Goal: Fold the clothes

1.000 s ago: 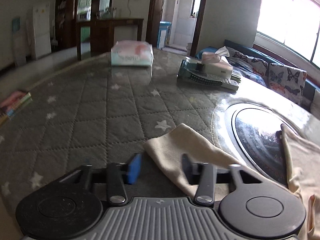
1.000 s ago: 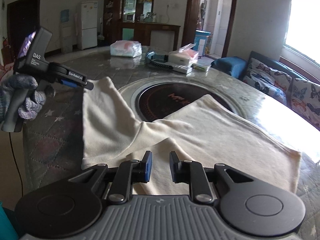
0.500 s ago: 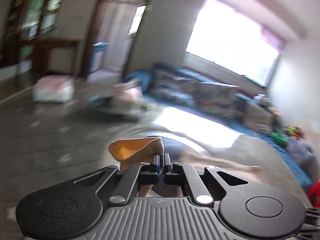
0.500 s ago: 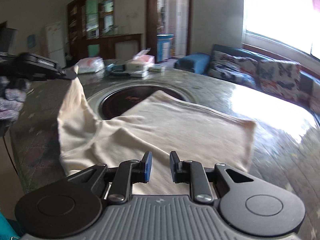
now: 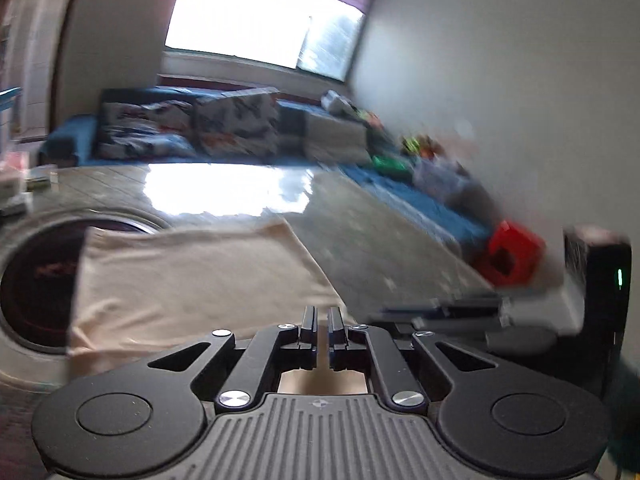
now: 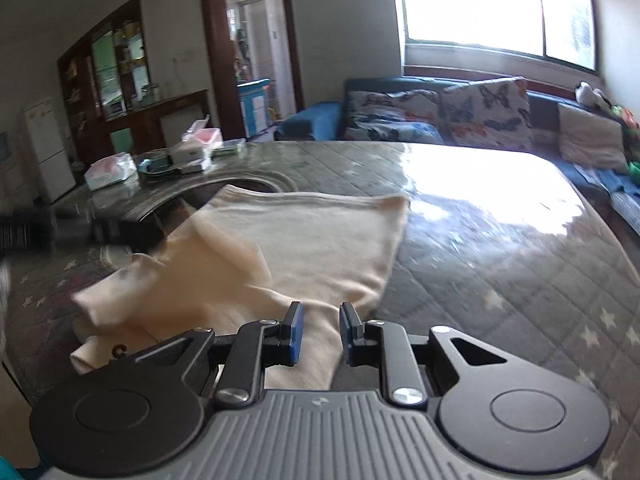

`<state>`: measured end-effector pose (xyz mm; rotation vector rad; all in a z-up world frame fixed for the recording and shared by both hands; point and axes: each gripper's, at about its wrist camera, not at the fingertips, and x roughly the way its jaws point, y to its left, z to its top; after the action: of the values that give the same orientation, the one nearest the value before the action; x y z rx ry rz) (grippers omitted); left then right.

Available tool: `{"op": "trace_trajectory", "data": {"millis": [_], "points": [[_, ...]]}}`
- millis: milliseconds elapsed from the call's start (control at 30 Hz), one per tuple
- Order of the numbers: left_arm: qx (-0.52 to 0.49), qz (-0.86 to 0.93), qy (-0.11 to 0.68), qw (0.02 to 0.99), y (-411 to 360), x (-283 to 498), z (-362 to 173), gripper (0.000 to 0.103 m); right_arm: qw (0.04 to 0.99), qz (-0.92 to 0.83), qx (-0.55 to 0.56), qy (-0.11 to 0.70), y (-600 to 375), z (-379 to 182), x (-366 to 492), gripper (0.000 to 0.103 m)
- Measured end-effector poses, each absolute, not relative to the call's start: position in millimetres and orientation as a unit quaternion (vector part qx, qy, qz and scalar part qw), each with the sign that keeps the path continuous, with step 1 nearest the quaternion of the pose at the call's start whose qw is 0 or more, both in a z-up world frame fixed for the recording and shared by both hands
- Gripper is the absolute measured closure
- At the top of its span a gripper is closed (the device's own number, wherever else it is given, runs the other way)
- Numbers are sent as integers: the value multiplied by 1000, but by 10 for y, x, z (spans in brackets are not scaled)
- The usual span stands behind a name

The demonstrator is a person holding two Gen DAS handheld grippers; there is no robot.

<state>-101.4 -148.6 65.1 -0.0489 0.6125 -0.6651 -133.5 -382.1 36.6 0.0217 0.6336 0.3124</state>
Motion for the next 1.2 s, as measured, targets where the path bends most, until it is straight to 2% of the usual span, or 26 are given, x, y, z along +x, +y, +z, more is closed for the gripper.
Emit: {"op": "trace_trajectory", "data": {"millis": [33, 100, 167, 300, 367, 567, 600, 633, 667, 767, 1000, 1067, 1200], "points": [[-15, -328, 302, 895, -1527, -1051, 599, 92, 938, 151, 14, 313, -3837, 356, -1341, 84], [-2, -333, 307, 892, -1520, -1105, 547, 79, 936, 154, 19, 315, -3842, 342, -1344, 84], [7, -319, 302, 898, -1390, -1101, 550, 75, 934, 161, 19, 319, -3804, 329, -1328, 84], [9, -266, 301, 915, -1009, -992, 566, 73, 928, 182, 13, 326, -3678, 285, -1286, 83], [4, -231, 308, 923, -804, -929, 536, 73, 925, 190, 8, 329, -3606, 255, -1268, 78], [1, -158, 325, 933, -357, -829, 418, 73, 918, 196, 3, 345, -3471, 101, -1163, 78], [1, -153, 326, 933, -316, -821, 404, 73, 917, 197, 3, 347, -3464, 91, -1157, 80], [1, -150, 326, 933, -285, -816, 399, 73, 917, 198, 1, 346, -3455, 102, -1160, 89], [0, -148, 326, 934, -273, -808, 401, 73, 917, 199, -3, 345, -3440, 123, -1165, 93], [-1, -149, 319, 936, -292, -744, 421, 73, 921, 198, -20, 336, -3395, 198, -1178, 97], [10, -132, 323, 937, -370, -499, 298, 74, 934, 181, -32, 307, -3382, 422, -1174, 98], [17, -122, 326, 937, -362, -461, 235, 71, 933, 169, -29, 317, -3402, 383, -1133, 98], [17, -121, 323, 938, -329, -494, 252, 72, 929, 146, -25, 338, -3510, 253, -1075, 95]]}}
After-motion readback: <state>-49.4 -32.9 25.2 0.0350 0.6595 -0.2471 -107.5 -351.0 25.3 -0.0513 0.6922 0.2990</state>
